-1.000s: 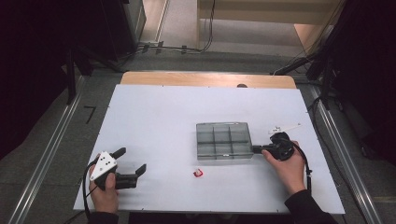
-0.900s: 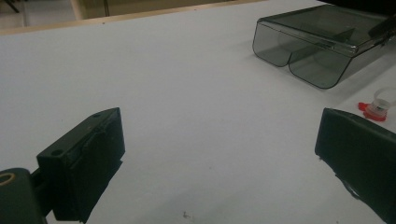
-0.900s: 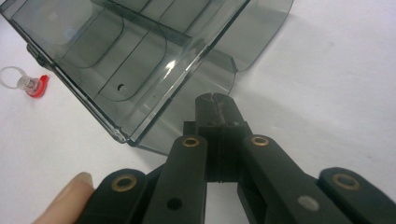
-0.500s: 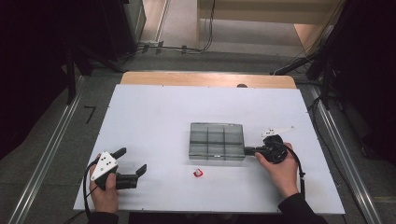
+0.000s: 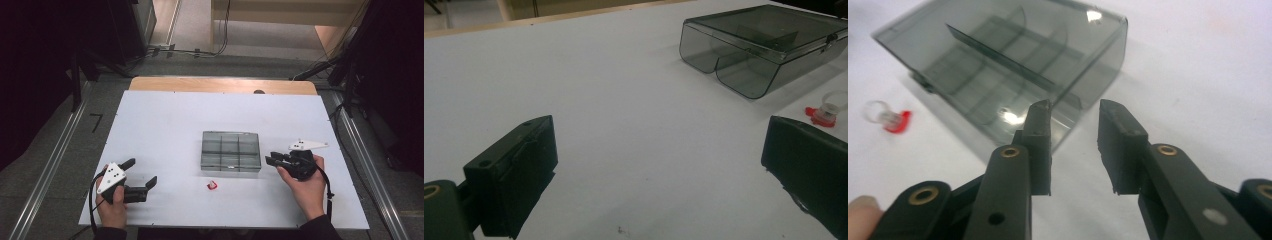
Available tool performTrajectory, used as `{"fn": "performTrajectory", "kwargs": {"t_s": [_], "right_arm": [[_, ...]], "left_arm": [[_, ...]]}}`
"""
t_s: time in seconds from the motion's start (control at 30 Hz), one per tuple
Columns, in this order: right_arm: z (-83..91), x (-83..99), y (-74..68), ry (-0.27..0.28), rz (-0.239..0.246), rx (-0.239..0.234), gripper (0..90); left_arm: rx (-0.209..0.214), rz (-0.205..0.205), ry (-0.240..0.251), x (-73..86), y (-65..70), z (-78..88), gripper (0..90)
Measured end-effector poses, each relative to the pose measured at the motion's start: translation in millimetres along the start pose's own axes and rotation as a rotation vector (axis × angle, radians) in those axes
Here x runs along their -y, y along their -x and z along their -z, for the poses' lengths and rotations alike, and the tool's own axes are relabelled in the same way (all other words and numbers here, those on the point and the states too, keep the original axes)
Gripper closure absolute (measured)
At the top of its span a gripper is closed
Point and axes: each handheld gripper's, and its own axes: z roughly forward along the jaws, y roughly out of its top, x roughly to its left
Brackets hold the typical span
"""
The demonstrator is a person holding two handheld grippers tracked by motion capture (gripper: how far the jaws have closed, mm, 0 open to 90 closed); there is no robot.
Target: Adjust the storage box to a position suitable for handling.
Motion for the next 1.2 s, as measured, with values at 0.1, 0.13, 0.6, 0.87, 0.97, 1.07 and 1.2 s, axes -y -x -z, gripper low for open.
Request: {"fn": "performTrajectory", "kwargs": {"t_s": [0.1, 0.13, 0.6, 0.87, 0.97, 1.07, 1.2], "right_arm": [[7.8, -1.8, -13.5, 0.023, 0.035, -0.020, 62.9], [9.2, -2.7, -19.4, 0.031, 0.051, -0.027, 63.0], [-20.7, -8.2, -85.2, -0.031, 0.195, -0.165, 67.8], [-40.2, -7.7, -103.1, -0.063, 0.209, -0.209, 67.6], [-45.4, -7.7, -108.6, -0.070, 0.212, -0.223, 67.3], [-50.3, -8.1, -113.6, -0.076, 0.217, -0.231, 67.3], [-58.1, -9.0, -120.3, -0.086, 0.223, -0.246, 67.4]], "left_arm": [[-0.002, -0.001, -0.003, 0.0, 0.3, -0.1, 1.6], [-0.003, -0.002, -0.003, -0.1, 0.4, -0.1, 1.6], [0.000, 0.000, -0.002, 0.0, 0.1, 0.2, 1.6], [0.002, -0.001, -0.002, -0.1, 0.0, 0.2, 1.6], [0.001, -0.001, -0.004, -0.1, 0.3, 0.0, 1.6], [0.002, -0.001, -0.003, -0.1, 0.2, 0.1, 1.6], [0.003, -0.001, -0.003, -0.1, 0.1, 0.1, 1.6]]}}
